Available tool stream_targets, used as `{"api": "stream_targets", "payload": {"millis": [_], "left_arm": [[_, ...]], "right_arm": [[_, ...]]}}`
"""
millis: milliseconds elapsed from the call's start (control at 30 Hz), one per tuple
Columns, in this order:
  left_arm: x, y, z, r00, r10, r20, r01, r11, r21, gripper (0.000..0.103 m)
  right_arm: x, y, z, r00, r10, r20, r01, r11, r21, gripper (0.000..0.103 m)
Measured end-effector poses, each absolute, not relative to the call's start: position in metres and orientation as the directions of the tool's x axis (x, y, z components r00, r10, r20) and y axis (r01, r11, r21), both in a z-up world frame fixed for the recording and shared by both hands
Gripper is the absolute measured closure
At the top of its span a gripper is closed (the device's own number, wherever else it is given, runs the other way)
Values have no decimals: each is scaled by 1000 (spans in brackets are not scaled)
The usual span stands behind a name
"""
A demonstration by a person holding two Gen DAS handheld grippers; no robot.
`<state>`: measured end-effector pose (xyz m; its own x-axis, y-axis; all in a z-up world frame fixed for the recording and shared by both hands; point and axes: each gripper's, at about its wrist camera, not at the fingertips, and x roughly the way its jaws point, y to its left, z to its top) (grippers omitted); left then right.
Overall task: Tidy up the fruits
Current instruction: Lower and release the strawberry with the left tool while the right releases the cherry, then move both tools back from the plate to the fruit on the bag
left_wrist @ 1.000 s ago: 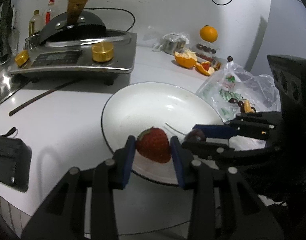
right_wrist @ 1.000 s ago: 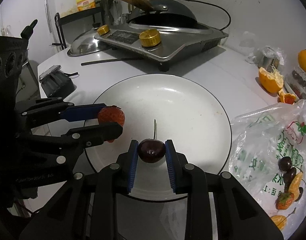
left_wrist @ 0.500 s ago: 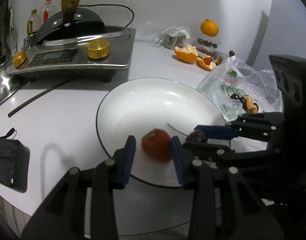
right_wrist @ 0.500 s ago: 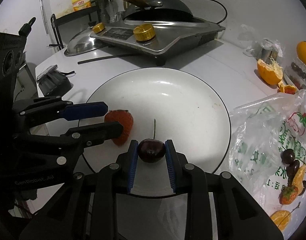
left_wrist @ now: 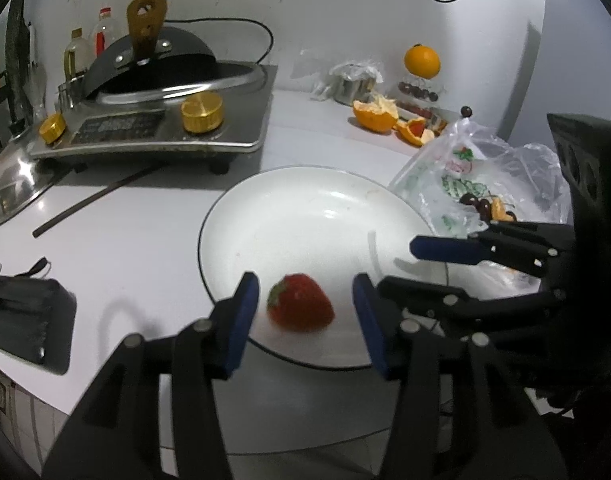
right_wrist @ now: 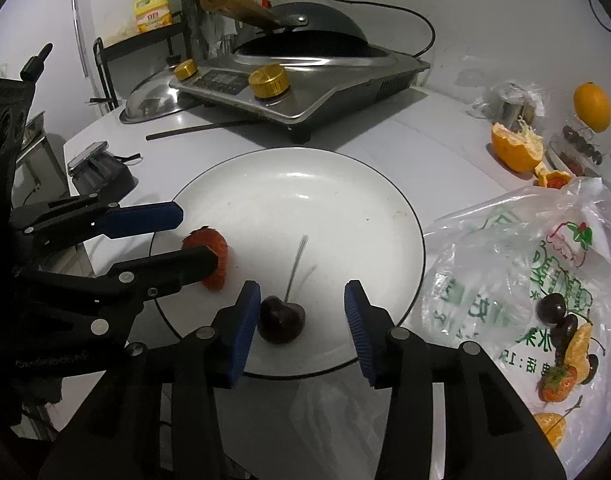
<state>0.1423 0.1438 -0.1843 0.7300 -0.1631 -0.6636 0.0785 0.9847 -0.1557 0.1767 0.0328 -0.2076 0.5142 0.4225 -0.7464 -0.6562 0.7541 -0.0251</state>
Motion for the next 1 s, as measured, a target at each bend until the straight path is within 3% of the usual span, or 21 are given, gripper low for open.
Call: {"api": "stream_targets", "payload": {"millis": [267, 433, 1000], "left_arm": [[133, 135, -171, 749, -153, -644, 69, 986, -154, 51], [127, 130, -160, 763, -153, -628, 61, 984, -166, 37], [113, 89, -128, 797, -144, -587, 81, 988, -133, 36]], "right_arm": [[169, 22, -194, 542, 430, -723, -648, 761, -34, 57], [162, 12, -181, 567, 438, -698, -642, 766, -41, 57], [142, -40, -146, 624, 463, -629, -624, 780, -45, 57]]}}
